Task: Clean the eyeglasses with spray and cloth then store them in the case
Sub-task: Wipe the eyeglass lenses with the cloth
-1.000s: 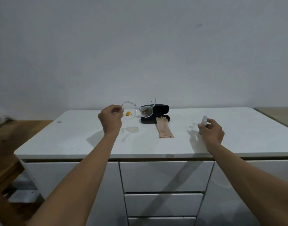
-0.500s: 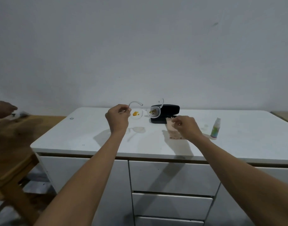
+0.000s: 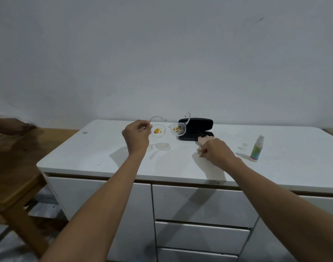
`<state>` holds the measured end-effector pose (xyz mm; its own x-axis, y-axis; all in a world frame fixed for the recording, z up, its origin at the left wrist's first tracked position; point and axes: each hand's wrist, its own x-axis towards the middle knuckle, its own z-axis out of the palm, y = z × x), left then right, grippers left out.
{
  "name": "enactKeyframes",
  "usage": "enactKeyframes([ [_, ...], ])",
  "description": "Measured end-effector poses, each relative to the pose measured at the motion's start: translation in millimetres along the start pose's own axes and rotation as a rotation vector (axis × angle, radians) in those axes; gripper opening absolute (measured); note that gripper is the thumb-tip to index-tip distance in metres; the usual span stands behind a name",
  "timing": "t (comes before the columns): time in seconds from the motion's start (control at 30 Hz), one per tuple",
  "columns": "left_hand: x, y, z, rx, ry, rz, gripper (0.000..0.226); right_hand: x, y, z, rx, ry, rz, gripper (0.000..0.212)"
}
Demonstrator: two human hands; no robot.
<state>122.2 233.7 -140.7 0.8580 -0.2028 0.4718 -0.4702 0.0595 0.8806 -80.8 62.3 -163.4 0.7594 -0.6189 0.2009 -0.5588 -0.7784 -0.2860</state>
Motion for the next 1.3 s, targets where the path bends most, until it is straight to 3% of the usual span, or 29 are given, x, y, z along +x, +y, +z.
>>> enactKeyframes([
  [0.1, 0, 1, -2, 0.009, 0.010, 0.005, 0.005, 3, -8, 3, 0.179, 0.008, 0.088, 0.014],
  [0.17, 1, 2, -4, 0.017, 0.022, 0.008, 0.005, 2, -22, -5, 0.540, 0.020, 0.209, 0.016],
  [0.27, 2, 2, -7, 0.033, 0.043, 0.006, 0.005, -2, -44, -16, 1.156, 0.037, 0.327, 0.036],
  [0.33, 3, 2, -8, 0.048, 0.049, 0.011, 0.006, -2, -59, -22, 1.321, 0.035, 0.348, 0.026],
  [0.4, 2, 3, -9, 0.068, 0.048, 0.023, 0.005, 3, -72, -24, 1.385, 0.091, 0.365, 0.013],
  [0.53, -1, 7, -10, 0.063, 0.041, 0.034, 0.005, 15, -93, -14, 1.538, 0.192, 0.396, 0.019],
  [0.67, -4, 11, -12, 0.039, 0.021, 0.043, 0.004, 16, -109, -4, 1.564, 0.309, 0.429, 0.007],
  [0.8, -6, 16, -16, 0.013, 0.009, 0.045, 0.004, 16, -121, -1, 1.602, 0.381, 0.435, 0.011],
  [0.93, -6, 19, -17, -0.043, -0.008, 0.026, 0.007, 21, -128, 0, 1.591, 0.449, 0.473, 0.038],
  [1.03, -7, 23, -18, -0.074, -0.016, 0.027, 0.008, 25, -133, -3, 1.598, 0.525, 0.451, 0.012],
  [1.2, -10, 30, -18, -0.089, -0.026, 0.062, 0.009, 30, -134, -3, 1.575, 0.590, 0.411, 0.019],
  [1.3, -11, 32, -19, -0.070, -0.040, 0.095, 0.010, 35, -132, 1, 1.563, 0.596, 0.421, 0.012],
])
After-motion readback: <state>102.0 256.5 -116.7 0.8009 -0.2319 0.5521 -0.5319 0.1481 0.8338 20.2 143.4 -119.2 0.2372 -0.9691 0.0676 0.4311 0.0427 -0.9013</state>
